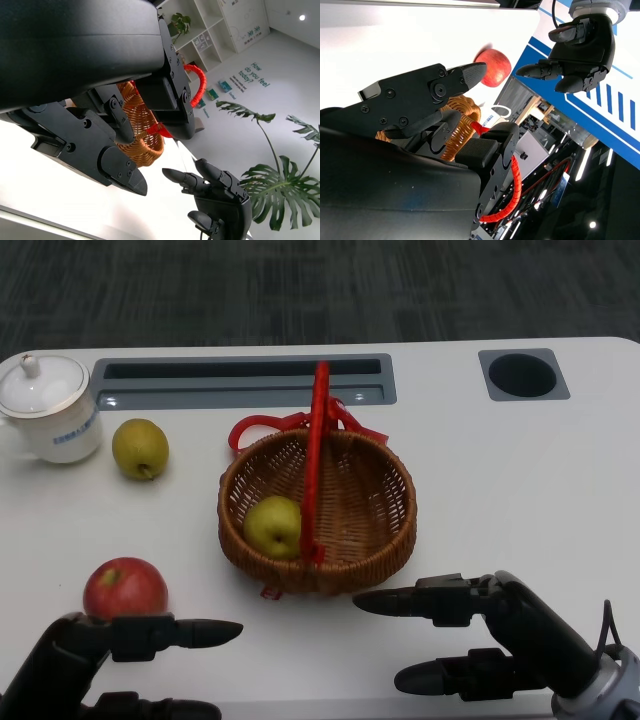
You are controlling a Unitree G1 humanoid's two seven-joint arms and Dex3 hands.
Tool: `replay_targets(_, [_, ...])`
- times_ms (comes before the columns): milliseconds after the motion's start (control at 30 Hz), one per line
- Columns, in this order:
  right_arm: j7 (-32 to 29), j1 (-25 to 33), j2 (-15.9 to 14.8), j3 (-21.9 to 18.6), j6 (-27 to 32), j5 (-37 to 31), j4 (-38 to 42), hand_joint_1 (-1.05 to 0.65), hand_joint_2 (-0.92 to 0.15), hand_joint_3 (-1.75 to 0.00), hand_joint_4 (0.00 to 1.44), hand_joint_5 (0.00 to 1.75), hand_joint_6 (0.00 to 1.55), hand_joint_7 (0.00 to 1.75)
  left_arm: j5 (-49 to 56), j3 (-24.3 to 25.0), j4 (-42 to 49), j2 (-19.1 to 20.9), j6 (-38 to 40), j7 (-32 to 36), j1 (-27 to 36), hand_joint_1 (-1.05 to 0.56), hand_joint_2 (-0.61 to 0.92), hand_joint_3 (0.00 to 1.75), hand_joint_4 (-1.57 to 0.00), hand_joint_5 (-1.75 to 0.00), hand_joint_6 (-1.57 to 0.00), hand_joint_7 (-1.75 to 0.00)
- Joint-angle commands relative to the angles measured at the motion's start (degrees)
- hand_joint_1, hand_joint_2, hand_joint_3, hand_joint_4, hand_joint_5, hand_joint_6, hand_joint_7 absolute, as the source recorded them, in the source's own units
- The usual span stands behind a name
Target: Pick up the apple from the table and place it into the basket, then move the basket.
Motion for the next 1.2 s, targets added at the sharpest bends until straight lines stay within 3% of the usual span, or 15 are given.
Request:
replay_targets(33, [0.09,-0.58,-0.93,-0.65,-0.28,0.88,0.27,-0.41,-0.85,0.00,0.84,0.00,0.75,0.00,0.27,0.38,-0.66,0.60,0.26,0.40,0.34,-0.22,0.70,0.00,-1.07,0.00,-0.98,0.00])
replay_targets(467, [-0.31,-0.06,-1.04,-0.91,-0.17,0.10,-0.38,-0.43,-0.86,0.00,0.84,0.00,0.74,0.00,0.43,0.74,-0.61,0.33,-0.38,0.75,0.40,-0.21,0.69,0.00,-1.06,0.00,-0.98,0.00])
replay_targets(600, [-0.31,-0.08,-1.03,-0.92,-0.36,0.13,-0.24,-0.42,-0.85,0.00,0.84,0.00,0.74,0.00,5.13,4.97,1.08,-0.18,-3.11,4.35,-1.06,-0.30,0.66,0.00,-1.03,0.00,-0.94,0.00])
replay_targets(767, [-0.16,-0.24,-1.02,-0.80,-0.16,0.26,-0.11,-0.42,-0.85,0.00,0.83,0.00,0.74,0.00,20.21,15.01,4.80,-0.21,-6.52,14.81,-5.25,-0.49,0.64,0.00,-0.94,0.00,-0.82,0.00])
replay_targets(900, [-0.25,-0.21,-0.92,-0.79,0.01,0.13,-0.11,-0.42,-0.85,0.00,0.83,0.00,0.74,0.00,39.93,20.69,6.83,1.32,-4.33,30.12,-8.83,-0.68,0.63,0.00,-0.81,0.00,-0.62,0.00])
replay_targets(1033, [-0.29,-0.14,-0.76,-0.77,0.09,0.23,-0.01,-0.43,-0.85,0.00,0.83,0.00,0.74,0.00,54.34,18.54,9.10,4.31,2.21,45.89,-11.04,-0.79,0.63,0.00,-0.75,0.00,-0.58,-0.01])
replay_targets(1200, [-0.38,-0.06,-0.64,-0.78,-0.12,0.20,0.04,-0.43,-0.86,0.00,0.83,0.00,0.74,0.00,61.23,10.27,16.48,8.36,9.33,57.21,-14.81,-0.87,0.62,0.00,-0.67,0.00,-0.50,0.00])
